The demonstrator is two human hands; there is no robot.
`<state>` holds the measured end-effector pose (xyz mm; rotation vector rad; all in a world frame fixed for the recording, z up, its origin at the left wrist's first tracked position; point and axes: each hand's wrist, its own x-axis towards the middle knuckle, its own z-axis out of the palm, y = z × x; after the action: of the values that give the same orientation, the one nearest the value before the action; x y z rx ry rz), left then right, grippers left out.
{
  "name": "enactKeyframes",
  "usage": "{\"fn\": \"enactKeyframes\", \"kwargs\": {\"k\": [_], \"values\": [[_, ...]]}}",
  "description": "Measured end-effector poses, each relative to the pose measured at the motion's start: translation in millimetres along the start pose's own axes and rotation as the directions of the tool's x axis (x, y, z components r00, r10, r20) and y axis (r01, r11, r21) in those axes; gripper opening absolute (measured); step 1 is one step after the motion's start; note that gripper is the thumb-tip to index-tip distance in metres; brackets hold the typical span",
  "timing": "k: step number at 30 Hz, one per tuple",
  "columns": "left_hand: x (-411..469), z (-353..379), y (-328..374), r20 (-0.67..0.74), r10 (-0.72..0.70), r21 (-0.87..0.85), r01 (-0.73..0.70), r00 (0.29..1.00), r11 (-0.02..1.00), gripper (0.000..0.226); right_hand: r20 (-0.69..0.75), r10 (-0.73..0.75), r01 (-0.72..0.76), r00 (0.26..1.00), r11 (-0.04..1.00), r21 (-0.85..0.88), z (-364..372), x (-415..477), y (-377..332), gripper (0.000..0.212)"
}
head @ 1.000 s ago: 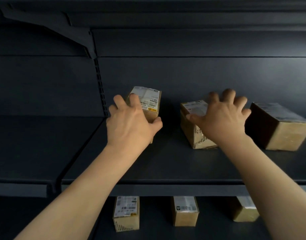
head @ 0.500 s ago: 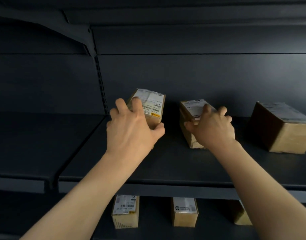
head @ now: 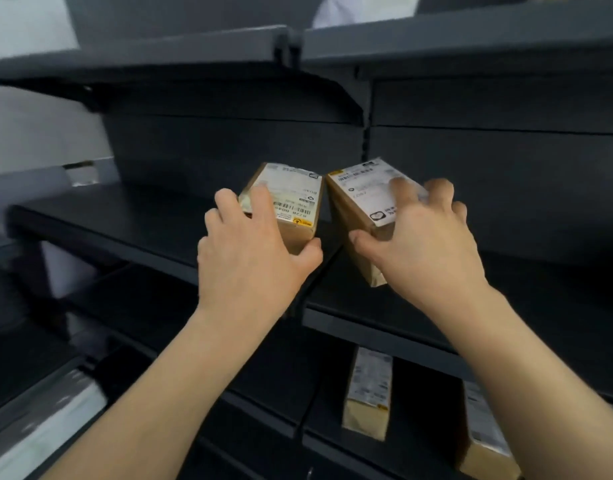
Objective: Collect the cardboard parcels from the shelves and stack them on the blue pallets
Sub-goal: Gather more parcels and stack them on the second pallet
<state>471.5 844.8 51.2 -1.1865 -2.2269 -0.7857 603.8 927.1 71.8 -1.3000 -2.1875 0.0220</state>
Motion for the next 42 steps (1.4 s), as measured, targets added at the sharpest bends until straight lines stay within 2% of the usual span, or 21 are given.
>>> {"fn": "enactKeyframes", "kwargs": {"k": [5,11,22,28,42], "values": [[-16.1,-58.4,-99.6,-0.071,-0.149,0.098,0.155,0.986,0.983,0.079,0.03,-0.173,0.168,0.984,0.979,0.115,17.7,-21.9,-105.4,0.07],[-47.5,-121.6,-205.1,-0.137,-0.289,0.191,0.311,0.947,0.931,0.08,0.054,-0.358,0.339,0.932,0.915,0.22,39.1,-60.0,-223.2,0.068],[-103.3,-216.4,-352.0,-0.307,-0.463,0.416,0.555,0.831,0.721,0.079,0.038,-0.641,0.587,0.767,0.724,0.362,77.7,-122.1,-399.3,0.069],[-98.8,-222.9,-396.7,-0.372,-0.479,0.464,0.606,0.795,0.646,0.084,0.004,-0.702,0.643,0.712,0.654,0.398,104.7,-113.2,-455.0,0.069],[-2.5,-172.9,-492.8,-0.396,-0.465,0.538,0.611,0.792,0.581,0.09,-0.028,-0.79,0.724,0.612,0.546,0.421,187.6,-22.8,-551.1,0.075]]}}
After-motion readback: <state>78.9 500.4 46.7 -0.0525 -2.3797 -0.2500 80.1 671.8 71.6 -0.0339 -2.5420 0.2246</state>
